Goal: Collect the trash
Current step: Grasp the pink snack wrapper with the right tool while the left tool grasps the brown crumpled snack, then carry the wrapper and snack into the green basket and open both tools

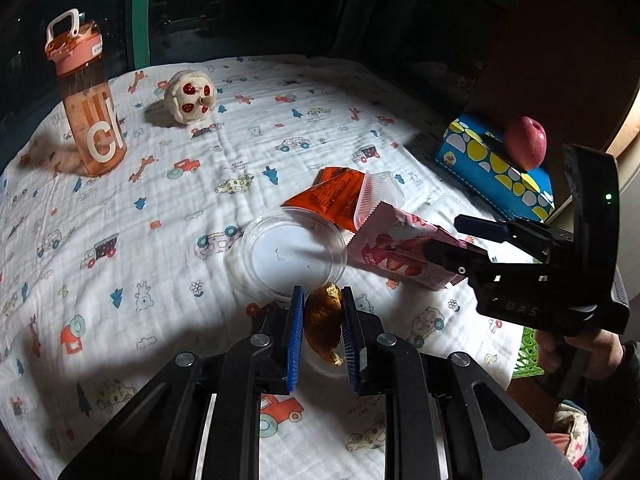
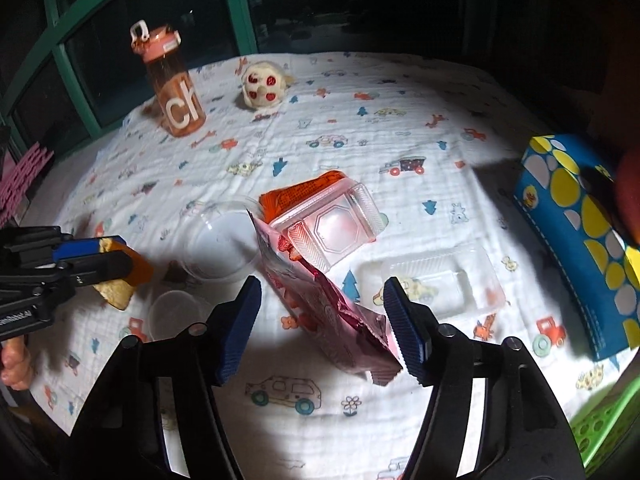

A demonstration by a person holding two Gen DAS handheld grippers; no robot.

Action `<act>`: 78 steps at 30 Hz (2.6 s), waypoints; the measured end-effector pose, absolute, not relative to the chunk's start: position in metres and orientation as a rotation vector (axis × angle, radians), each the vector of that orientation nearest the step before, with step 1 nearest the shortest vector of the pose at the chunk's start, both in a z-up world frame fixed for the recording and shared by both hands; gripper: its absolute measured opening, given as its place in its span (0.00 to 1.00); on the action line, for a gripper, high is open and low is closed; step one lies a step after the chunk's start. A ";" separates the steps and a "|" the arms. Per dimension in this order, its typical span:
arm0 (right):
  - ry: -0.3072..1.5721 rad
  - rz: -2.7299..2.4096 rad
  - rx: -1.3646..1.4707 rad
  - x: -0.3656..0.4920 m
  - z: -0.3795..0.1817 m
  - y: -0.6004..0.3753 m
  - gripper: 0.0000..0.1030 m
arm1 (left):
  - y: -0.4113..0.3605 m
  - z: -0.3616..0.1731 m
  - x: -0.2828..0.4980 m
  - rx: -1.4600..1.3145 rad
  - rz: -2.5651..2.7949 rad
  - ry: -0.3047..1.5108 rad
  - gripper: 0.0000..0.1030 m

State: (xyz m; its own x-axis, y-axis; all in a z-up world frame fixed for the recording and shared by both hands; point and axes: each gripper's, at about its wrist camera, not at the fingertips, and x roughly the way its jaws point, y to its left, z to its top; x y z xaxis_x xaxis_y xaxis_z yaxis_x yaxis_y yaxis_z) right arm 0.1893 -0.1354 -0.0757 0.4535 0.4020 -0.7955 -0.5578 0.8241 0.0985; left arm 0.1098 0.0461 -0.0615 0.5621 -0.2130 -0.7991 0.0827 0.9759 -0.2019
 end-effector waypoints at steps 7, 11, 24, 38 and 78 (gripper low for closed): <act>0.951 0.577 -0.259 0.190 -0.090 -0.126 0.36 | 0.049 -0.066 0.112 -0.161 -0.173 0.968 0.17; 0.966 0.555 -0.227 0.187 -0.092 -0.131 0.22 | 0.048 -0.066 0.112 -0.163 -0.174 0.968 0.17; 0.925 0.521 -0.032 0.147 -0.067 -0.169 0.12 | 0.024 -0.058 0.105 -0.152 -0.230 0.958 0.17; 0.810 0.361 0.100 0.094 -0.022 -0.264 0.12 | -0.069 -0.033 0.100 -0.078 -0.410 0.932 0.17; 0.734 -0.058 0.316 0.009 -0.006 -0.480 0.15 | -0.318 -0.026 0.086 0.113 -0.804 0.981 0.18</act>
